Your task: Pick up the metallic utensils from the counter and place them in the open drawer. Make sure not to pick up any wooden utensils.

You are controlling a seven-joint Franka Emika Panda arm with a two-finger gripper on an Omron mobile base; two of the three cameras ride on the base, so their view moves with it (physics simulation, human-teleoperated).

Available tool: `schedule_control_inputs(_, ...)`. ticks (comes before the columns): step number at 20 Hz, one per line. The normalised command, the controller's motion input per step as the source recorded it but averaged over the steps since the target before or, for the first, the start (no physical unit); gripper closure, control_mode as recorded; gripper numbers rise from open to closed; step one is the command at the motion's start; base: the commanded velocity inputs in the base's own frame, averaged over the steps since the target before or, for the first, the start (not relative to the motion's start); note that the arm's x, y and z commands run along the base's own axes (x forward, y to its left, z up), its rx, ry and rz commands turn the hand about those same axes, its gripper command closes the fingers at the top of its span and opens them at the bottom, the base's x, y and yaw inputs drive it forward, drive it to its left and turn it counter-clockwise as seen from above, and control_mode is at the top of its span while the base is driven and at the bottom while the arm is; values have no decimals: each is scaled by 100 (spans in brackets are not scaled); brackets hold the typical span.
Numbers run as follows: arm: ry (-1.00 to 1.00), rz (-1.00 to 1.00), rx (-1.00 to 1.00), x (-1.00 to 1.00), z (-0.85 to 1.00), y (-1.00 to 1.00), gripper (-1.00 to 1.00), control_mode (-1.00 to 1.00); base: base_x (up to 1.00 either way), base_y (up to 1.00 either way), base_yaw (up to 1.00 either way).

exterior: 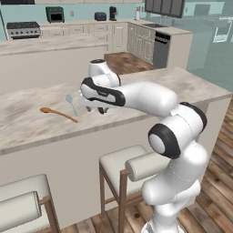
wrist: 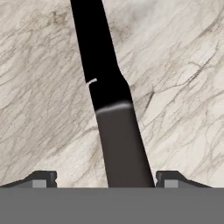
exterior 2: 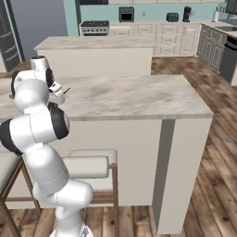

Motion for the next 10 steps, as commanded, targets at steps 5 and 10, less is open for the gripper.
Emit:
schedule_control_inputs(5,0,-11,3,0,-25,0,100,-100,0,0,0)
schedule_control_inputs(10,0,-9,2,0,-20,0,100,-100,0,0,0)
